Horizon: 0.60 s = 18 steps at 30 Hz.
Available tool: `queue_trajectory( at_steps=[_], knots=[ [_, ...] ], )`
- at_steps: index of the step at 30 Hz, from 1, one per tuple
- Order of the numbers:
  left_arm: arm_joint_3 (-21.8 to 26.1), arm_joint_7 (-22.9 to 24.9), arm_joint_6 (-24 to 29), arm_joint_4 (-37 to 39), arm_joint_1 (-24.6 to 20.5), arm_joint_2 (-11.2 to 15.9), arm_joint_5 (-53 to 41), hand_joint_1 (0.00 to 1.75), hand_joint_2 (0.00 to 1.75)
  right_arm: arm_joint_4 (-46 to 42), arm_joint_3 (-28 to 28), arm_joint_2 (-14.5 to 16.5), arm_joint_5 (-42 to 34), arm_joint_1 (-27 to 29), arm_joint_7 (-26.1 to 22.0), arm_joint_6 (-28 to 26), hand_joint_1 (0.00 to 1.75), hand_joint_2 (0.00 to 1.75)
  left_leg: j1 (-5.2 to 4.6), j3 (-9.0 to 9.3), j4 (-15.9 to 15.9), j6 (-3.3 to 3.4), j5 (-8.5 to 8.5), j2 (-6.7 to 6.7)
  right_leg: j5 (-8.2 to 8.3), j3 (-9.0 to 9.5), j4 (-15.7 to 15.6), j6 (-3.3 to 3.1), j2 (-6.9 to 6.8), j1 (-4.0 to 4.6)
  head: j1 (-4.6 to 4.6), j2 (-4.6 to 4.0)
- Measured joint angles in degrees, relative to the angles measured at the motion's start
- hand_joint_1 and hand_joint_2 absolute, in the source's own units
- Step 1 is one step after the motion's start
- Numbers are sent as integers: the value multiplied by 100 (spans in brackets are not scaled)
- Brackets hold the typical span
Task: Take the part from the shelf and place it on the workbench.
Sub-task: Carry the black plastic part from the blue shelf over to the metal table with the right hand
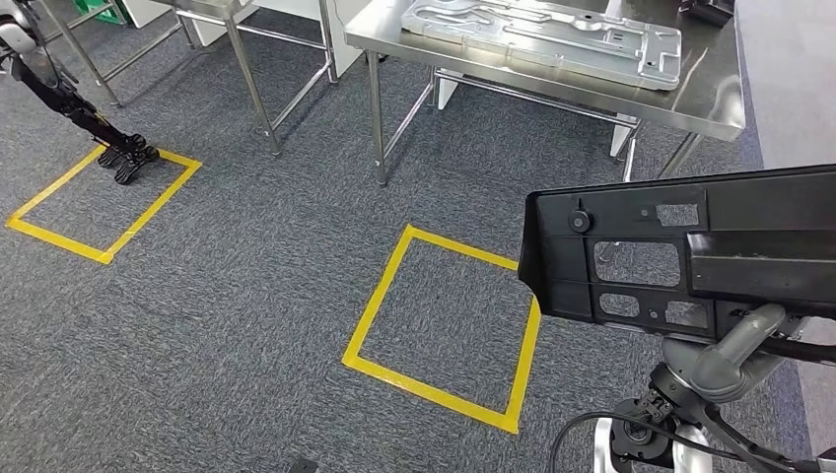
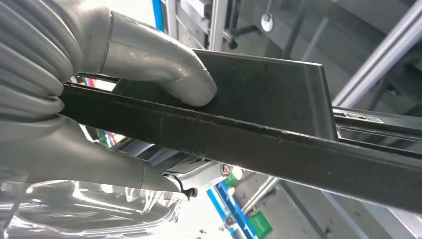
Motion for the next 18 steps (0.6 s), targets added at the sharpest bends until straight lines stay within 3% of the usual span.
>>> queue_trajectory(
  at_steps=[3,5,6,8,9,10,11,12,13,15,16,18],
  knots=[
    [0,0,0,0,-14,0,0,0,175,-3,-2,0,0,1,0,1,175,175,-19,24,-7,-97,-13,60,17,49,-132,-106,57,36,-1,0],
    [0,-1,0,0,-20,0,-1,0,175,-10,-4,4,0,-2,0,2,175,175,-3,-5,109,-163,-118,-24,42,66,-172,-187,115,14,-2,0],
    [0,-2,0,0,-20,0,-1,0,175,-14,-4,7,0,-6,0,2,175,175,8,-93,328,-189,-262,-122,57,78,-194,-226,141,-2,-2,0],
    [0,-2,0,0,-7,1,-1,0,175,-14,-4,14,0,-11,0,3,175,175,25,-440,1089,-221,-656,-318,69,77,-200,-276,194,-4,-2,0],
    [0,-1,0,0,5,3,0,0,175,-11,-4,15,0,-9,0,2,175,175,29,-628,1472,-231,-798,-358,69,71,-194,-285,229,4,-2,0],
    [0,0,0,0,16,5,0,0,175,-8,-4,16,0,-6,0,2,175,175,30,-747,1692,-234,-834,-372,67,67,-186,-288,266,11,-2,0],
    [0,1,0,0,24,7,0,0,175,-4,-4,16,0,-5,0,1,175,175,30,-763,1688,-230,-754,-376,64,67,-177,-287,305,16,-2,0],
    [0,1,0,0,26,8,0,0,175,-2,-4,16,0,-4,0,1,175,175,31,-663,1439,-218,-568,-379,59,71,-167,-281,340,18,-2,0],
    [0,1,0,0,25,8,0,0,175,-1,-4,17,0,-4,0,1,175,175,31,-474,1017,-198,-332,-395,52,78,-155,-271,372,19,-2,0],
    [0,1,13,0,14,9,12,0,175,-1,-4,18,-1,-5,0,1,175,175,23,-143,274,-145,-39,-442,32,74,-122,-232,418,39,-2,0],
    [9,5,69,0,10,11,68,0,175,-2,-5,19,-11,-6,-1,-4,175,175,22,-64,87,-128,11,-458,21,63,-105,-227,431,52,-1,0],
    [88,19,267,0,6,50,298,0,175,-14,-31,17,-73,-10,4,-26,175,175,17,-56,32,-106,22,-459,18,41,-91,-224,437,65,0,0]
  ],
)
